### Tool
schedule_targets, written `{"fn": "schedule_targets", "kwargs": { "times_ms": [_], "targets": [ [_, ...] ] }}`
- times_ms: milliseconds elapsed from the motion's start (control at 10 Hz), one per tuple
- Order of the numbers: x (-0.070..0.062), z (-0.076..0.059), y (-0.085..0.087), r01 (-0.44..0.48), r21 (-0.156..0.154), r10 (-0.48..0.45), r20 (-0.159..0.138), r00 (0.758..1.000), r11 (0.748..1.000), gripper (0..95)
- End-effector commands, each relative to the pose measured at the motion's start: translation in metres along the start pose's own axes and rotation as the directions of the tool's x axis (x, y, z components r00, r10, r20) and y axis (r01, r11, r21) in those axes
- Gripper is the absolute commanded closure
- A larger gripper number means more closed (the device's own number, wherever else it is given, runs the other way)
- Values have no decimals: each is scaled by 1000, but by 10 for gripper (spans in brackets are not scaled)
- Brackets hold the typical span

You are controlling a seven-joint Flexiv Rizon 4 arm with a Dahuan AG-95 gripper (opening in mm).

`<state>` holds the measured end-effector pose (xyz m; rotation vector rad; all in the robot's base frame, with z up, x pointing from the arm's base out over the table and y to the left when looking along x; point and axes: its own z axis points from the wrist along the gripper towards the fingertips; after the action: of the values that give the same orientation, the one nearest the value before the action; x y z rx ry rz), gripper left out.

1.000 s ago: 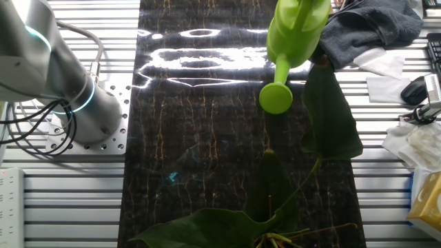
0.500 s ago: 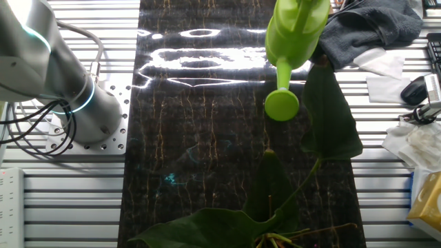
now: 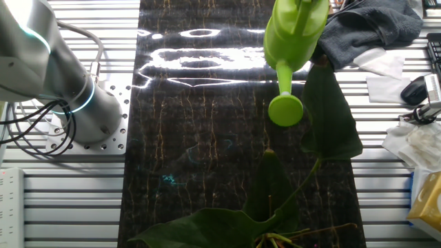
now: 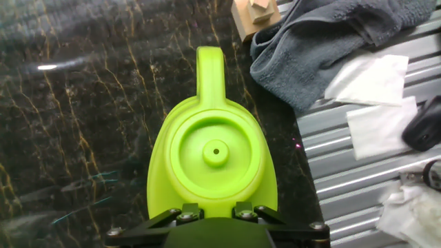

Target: Water the plant

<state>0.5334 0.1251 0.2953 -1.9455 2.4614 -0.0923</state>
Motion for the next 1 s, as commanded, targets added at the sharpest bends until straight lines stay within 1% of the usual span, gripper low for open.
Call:
{"fn": "schedule_targets", "kwargs": {
  "times_ms": [100,300,600,700,1000],
  "targets": [
    [7,0,3,-5,7,5,5,1000,1000,950],
    [13,0,6,-7,10,7,6,1000,1000,950],
    [19,1,8,-4,12,4,11,1000,1000,950],
    [23,2,10,-5,13,5,13,1000,1000,950],
    [35,4,16,-9,14,8,29,1000,1000,950]
  ]
}}
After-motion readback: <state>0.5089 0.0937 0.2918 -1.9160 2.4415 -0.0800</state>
